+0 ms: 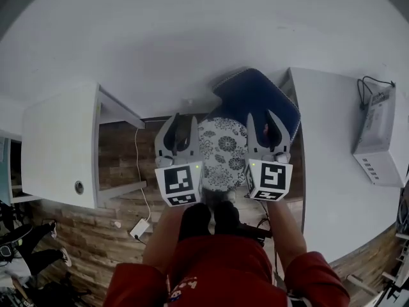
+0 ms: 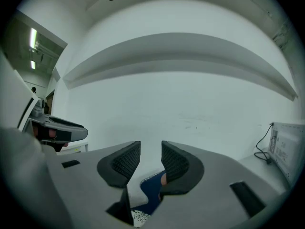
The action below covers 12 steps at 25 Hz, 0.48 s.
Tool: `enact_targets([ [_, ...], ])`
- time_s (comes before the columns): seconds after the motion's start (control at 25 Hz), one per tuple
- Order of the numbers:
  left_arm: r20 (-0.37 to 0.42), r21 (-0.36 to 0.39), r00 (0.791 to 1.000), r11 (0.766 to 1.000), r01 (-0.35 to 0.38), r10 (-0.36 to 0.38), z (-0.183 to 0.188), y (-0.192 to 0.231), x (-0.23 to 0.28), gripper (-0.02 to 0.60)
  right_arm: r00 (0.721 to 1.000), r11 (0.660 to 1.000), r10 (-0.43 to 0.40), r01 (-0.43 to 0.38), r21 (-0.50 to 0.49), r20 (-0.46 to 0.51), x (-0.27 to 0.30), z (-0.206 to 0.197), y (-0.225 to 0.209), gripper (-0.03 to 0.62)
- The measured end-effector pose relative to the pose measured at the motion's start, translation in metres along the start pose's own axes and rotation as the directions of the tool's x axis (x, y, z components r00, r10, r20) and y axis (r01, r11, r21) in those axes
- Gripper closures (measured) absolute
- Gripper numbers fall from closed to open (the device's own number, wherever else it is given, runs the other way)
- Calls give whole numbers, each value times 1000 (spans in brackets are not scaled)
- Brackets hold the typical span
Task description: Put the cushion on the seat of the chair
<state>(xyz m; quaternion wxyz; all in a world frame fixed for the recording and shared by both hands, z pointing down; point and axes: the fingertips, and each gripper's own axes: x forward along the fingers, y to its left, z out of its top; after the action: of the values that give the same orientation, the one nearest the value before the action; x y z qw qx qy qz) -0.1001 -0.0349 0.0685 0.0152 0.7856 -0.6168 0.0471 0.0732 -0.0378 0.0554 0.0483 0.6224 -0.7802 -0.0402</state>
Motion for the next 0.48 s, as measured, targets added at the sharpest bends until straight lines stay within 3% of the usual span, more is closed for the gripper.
enact_targets([
  [0.2, 106, 107, 994, 994, -1, -11, 56, -10, -12, 448, 995, 1000, 5, -2, -31, 103, -12, 59, -1, 447],
  [0.48, 203, 105, 977, 994, 40, -61, 108, -21, -23, 449, 984, 999, 13, -7, -35, 179, -25, 103, 0, 447],
])
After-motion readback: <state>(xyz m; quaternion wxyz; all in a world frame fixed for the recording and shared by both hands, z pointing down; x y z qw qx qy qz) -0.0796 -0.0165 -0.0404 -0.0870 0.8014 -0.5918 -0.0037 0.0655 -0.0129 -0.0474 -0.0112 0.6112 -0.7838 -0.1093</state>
